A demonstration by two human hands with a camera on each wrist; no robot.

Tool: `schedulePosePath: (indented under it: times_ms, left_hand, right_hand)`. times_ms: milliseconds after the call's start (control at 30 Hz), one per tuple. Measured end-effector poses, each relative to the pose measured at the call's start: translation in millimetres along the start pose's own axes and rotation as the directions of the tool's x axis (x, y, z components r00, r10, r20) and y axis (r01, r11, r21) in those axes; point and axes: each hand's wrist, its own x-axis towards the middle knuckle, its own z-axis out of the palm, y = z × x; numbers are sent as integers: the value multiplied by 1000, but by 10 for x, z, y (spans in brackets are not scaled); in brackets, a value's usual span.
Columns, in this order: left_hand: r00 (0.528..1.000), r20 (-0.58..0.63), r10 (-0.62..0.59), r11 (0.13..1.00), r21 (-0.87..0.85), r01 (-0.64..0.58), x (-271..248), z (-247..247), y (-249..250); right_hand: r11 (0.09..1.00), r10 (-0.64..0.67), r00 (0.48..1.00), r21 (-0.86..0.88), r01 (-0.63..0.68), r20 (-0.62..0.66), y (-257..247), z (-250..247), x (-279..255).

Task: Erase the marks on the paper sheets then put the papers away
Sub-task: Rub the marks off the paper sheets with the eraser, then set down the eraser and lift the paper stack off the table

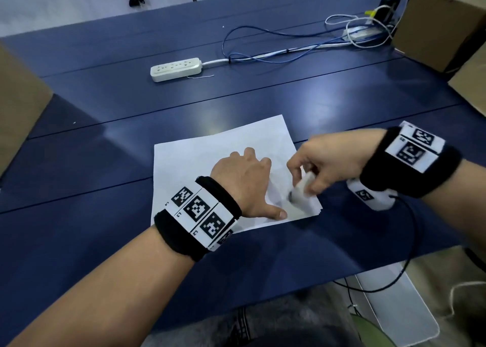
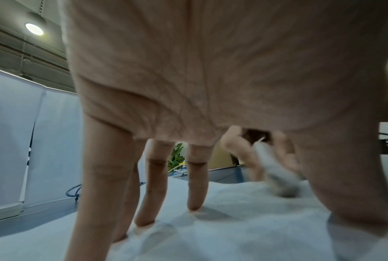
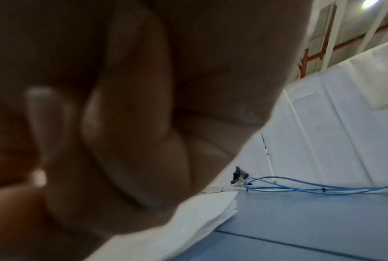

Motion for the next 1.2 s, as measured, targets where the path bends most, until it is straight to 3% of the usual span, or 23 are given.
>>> schedulePosePath:
  times_ms: [133, 200, 300, 333, 500, 667, 767, 800, 900, 967, 1067, 1133, 1200]
  left_hand:
    - [1000, -5, 1, 1000, 1, -1, -2, 9, -10]
    - [1000, -14, -1, 1000, -7, 0, 0, 16, -9]
    - [1000, -14, -3, 1000, -12, 3, 1, 23, -16]
    - [1000, -13, -4, 1000, -13, 4, -1, 24, -14]
    - [1000, -11, -14, 1000, -21, 14, -18, 18, -2]
    - [1000, -1, -24, 999, -29, 24, -27, 17, -4]
    - [999, -7, -35, 998, -44, 35, -62, 34, 6]
    - [999, -8, -38, 998, -51, 38, -75, 39, 11]
    - [998, -23, -51, 993, -104, 48, -159, 62, -21]
    - [994, -72, -79, 980, -188, 64, -243, 82, -101]
    - [963, -151, -222, 921, -358, 156, -477, 139, -384]
    - [918, -162, -361, 858, -444, 258, -628, 230, -661]
    - [845, -169, -508, 780, -505, 368, -799, 336, -929]
  right_hand:
    - [994, 85, 978, -54, -97, -190, 135, -141, 164]
    - [997, 70, 993, -13, -72, -99, 116, -105, 90]
    - [994, 1, 990, 112, -17, 142, 13, 18, -84]
    - [993, -12, 988, 116, -6, 155, 6, 33, -100]
    - [997, 59, 992, 48, -54, -113, 152, -108, 64]
    - [985, 25, 997, 171, -37, 74, 54, 117, -152]
    - [958, 98, 994, 275, -78, -58, 105, 141, -297]
    - [953, 163, 972, 283, -111, -167, 173, 120, -321]
    - [933, 356, 827, 208, -293, -435, 353, 49, -410]
    - [892, 448, 768, 171, -418, -458, 478, 45, -447]
    - [850, 520, 740, 168, -500, -427, 564, 90, -503]
    - [822, 564, 725, 190, -536, -396, 578, 118, -540]
    - [802, 587, 702, 175, -571, -404, 520, 145, -560]
